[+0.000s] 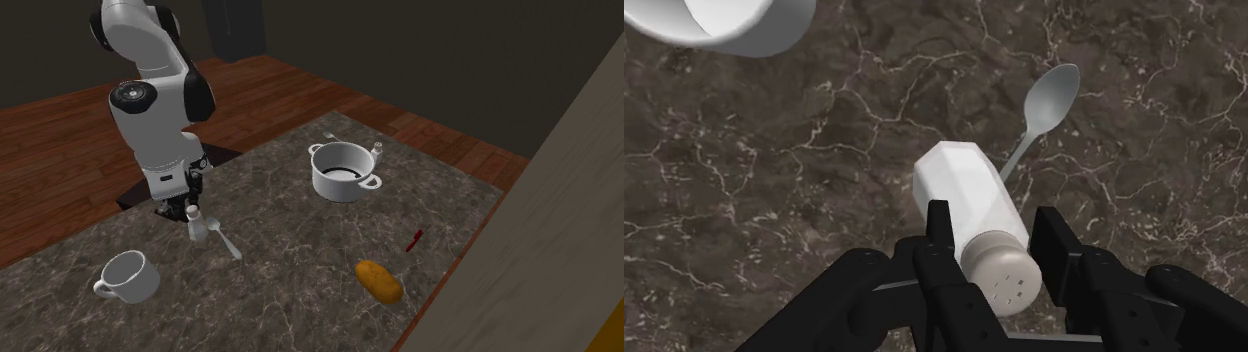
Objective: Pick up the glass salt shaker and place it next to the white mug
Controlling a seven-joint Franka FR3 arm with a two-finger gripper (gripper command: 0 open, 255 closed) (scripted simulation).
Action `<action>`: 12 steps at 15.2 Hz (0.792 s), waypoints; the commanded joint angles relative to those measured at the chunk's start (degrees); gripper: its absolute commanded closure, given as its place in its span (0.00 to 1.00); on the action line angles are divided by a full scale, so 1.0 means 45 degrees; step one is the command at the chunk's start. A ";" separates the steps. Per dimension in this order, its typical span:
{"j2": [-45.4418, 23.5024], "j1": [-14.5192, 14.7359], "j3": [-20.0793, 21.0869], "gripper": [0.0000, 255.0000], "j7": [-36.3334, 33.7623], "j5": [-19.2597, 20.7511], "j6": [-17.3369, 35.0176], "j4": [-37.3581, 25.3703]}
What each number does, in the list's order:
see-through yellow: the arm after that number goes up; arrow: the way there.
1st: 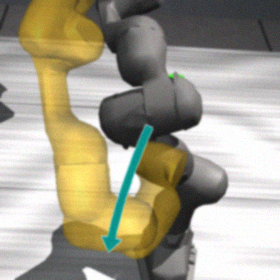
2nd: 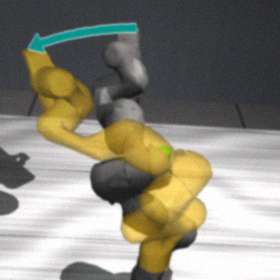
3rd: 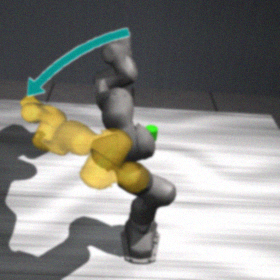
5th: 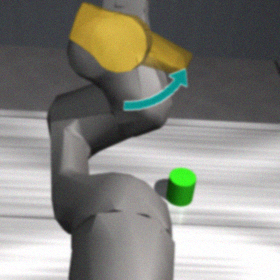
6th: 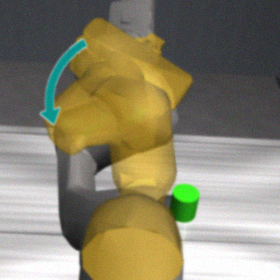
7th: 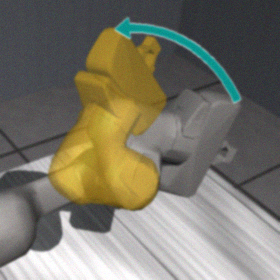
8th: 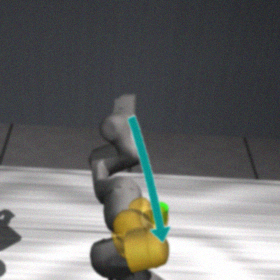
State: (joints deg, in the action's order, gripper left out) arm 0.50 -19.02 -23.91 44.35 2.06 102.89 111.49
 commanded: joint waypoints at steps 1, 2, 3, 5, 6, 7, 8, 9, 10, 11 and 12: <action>-0.0057 -0.0013 -0.0013 1.00 0.0021 -0.0018 0.0360 0.0301; -0.0100 -0.0016 -0.0017 1.00 0.0030 -0.0033 0.0526 0.0428; -0.0145 -0.0020 -0.0021 1.00 0.0039 -0.0050 0.0693 0.0552; -0.0245 -0.0028 -0.0028 1.00 0.0060 -0.0086 0.1025 0.0793; -0.0299 -0.0032 -0.0032 1.00 0.0073 -0.0106 0.1190 0.0909; -0.0355 -0.0036 -0.0035 1.00 0.0086 -0.0128 0.1356 0.1022; -0.0415 -0.0041 -0.0038 1.00 0.0100 -0.0151 0.1521 0.1132; -0.0477 -0.0045 -0.0041 1.00 0.0115 -0.0176 0.1686 0.1240; -0.0543 -0.0050 -0.0044 1.00 0.0131 -0.0202 0.1851 0.1345; -0.0611 -0.0055 -0.0046 1.00 0.0148 -0.0229 0.2015 0.1447; -0.0681 -0.0060 -0.0048 1.00 0.0167 -0.0258 0.2180 0.1546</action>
State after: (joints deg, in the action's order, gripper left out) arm -2.18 -19.28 -24.14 45.03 1.08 111.98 118.14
